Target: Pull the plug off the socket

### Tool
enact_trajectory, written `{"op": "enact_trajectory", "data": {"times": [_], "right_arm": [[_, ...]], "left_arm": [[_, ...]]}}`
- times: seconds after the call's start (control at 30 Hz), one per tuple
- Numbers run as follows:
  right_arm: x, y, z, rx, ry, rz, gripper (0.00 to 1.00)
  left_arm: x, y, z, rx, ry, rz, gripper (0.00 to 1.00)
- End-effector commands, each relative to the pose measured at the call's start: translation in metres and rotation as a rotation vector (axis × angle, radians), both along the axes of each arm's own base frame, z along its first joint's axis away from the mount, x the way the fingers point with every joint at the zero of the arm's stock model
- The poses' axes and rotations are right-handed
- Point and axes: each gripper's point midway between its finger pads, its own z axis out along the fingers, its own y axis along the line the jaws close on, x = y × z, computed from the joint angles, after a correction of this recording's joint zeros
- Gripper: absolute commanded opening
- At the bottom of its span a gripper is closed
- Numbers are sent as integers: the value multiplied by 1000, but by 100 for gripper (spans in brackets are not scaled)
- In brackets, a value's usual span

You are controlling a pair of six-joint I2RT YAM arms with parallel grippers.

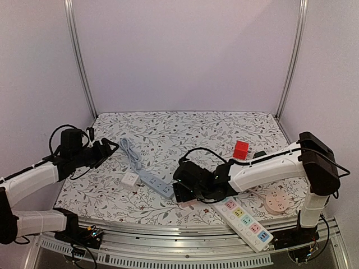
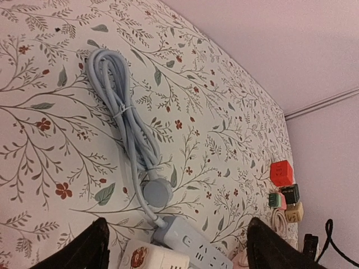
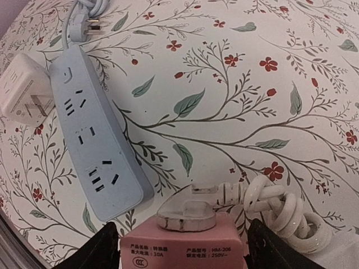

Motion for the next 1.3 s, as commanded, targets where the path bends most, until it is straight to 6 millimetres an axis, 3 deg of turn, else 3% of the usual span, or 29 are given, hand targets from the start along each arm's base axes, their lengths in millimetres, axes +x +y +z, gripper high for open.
{"op": "enact_trajectory", "data": {"times": [0.0, 0.13, 0.27, 0.4, 0.53, 0.67, 0.97, 1.27], "right_arm": [[-1, 4, 5, 14, 4, 2, 82], [0, -2, 25, 33, -35, 5, 94], [2, -17, 54, 68, -76, -7, 97], [10, -42, 67, 96, -81, -47, 96], [22, -68, 56, 71, -57, -55, 87], [29, -80, 33, 74, 15, 23, 84], [37, -81, 12, 39, 46, 205, 75], [36, -66, -10, 0, 81, 307, 68]], "left_arm": [[-29, -12, -14, 10, 70, -63, 83], [-42, -25, -10, 12, 69, -103, 83], [-52, -39, -3, -8, 60, -121, 83], [-63, -60, -1, -9, 59, -162, 83], [-75, -80, -3, -13, 67, -203, 83], [-84, -96, -8, -7, 75, -230, 83], [-93, -124, -15, 17, 102, -285, 82], [-94, -126, -15, 19, 113, -274, 82]]}}
